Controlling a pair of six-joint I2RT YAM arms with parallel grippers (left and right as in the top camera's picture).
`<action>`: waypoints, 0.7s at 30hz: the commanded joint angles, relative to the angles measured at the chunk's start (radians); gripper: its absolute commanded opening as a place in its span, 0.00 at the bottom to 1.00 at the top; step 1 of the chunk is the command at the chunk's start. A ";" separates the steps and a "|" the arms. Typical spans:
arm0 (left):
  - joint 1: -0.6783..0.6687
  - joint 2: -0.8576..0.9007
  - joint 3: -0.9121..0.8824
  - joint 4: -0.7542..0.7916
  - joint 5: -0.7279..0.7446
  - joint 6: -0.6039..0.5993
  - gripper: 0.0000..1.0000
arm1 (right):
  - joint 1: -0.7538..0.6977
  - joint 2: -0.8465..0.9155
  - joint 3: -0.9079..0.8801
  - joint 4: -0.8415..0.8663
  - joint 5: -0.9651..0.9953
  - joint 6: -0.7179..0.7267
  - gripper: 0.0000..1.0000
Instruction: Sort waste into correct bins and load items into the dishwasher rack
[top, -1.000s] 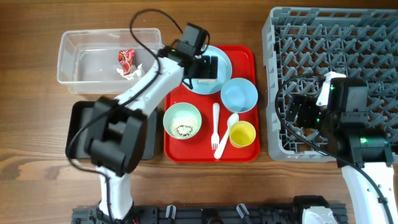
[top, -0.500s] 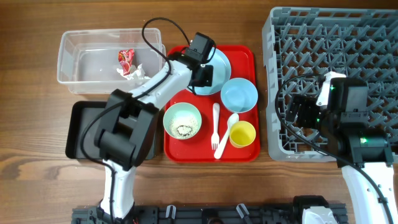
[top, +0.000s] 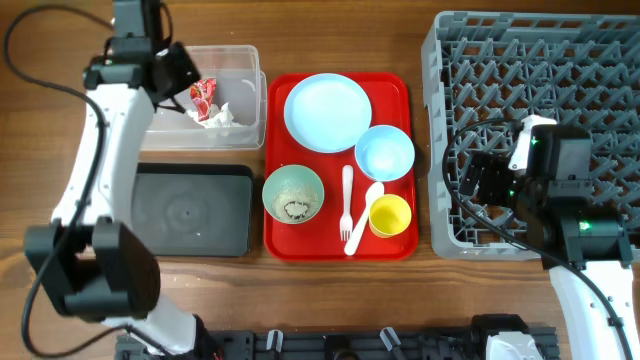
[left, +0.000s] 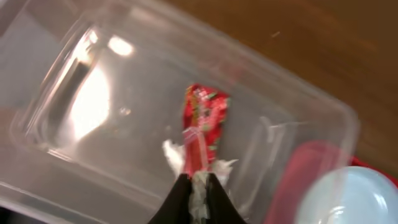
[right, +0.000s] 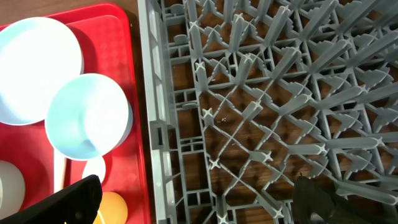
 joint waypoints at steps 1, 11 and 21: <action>0.031 0.088 -0.010 -0.028 -0.001 -0.066 0.23 | -0.003 -0.011 0.023 0.002 0.021 -0.003 1.00; -0.013 -0.133 0.019 -0.049 0.015 -0.024 0.79 | -0.003 -0.011 0.023 0.003 0.021 -0.003 1.00; -0.287 -0.137 -0.081 -0.349 0.205 -0.032 0.92 | -0.003 -0.011 0.023 0.002 0.021 -0.003 1.00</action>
